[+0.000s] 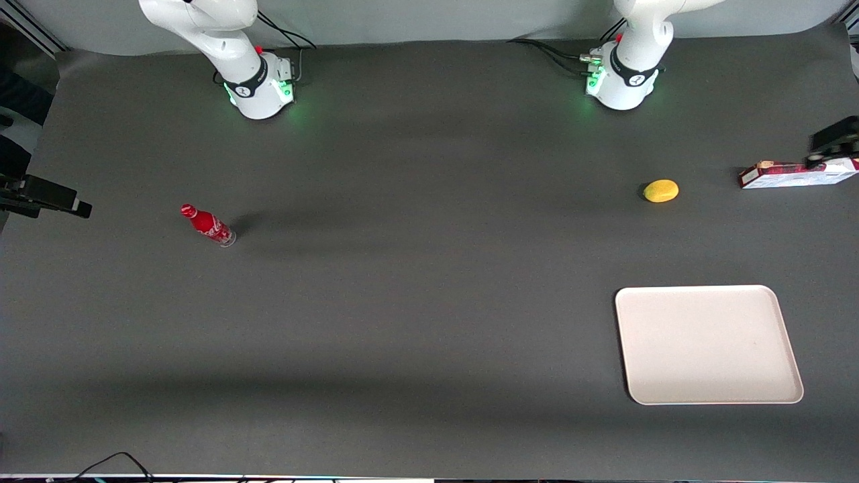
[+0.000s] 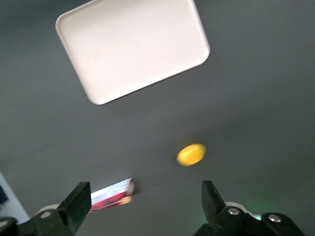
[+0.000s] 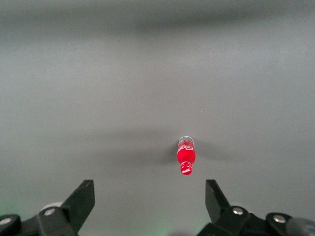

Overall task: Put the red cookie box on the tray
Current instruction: 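Close the left gripper on the end of the red cookie box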

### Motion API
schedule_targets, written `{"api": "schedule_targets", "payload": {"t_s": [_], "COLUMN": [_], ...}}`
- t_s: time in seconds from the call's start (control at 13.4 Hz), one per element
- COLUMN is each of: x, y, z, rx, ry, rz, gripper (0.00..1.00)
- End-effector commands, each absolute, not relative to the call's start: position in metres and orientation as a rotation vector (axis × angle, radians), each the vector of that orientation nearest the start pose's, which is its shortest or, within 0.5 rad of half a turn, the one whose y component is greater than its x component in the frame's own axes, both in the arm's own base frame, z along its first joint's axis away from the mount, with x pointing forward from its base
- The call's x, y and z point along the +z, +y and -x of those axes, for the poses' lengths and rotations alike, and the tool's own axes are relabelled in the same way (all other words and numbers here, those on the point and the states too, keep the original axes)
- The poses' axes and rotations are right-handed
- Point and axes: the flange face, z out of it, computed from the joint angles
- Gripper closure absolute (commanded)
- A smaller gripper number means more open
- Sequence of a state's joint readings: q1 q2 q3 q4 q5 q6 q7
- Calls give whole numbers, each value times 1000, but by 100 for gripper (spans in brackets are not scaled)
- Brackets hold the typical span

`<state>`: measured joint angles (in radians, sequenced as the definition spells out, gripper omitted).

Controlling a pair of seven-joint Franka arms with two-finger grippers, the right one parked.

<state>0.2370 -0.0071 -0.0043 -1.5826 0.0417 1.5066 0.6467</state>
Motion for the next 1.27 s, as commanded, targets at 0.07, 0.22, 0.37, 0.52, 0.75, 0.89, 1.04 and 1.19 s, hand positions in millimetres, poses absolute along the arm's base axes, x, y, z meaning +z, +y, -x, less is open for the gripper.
{"api": "schedule_targets", "payload": {"t_s": [0.07,0.22,0.37,0.52,0.75,0.89,1.04,1.19], "x": [591,566,521,482,437,406,369,341], "y": [237,286,325,352,378,386,391,391], "z": [-519,-507,-498,-481,-439,-417,-402,-381], "rx": [147,133,152,167,164,134,92,76], "ry": [1100,1336,1624,1797,1888,1887,1911,1963], "rz": [2915,2807,2687,2622,2592,2544,2484,2417], "gripper": [0,0,0,0,0,0,0,0]}}
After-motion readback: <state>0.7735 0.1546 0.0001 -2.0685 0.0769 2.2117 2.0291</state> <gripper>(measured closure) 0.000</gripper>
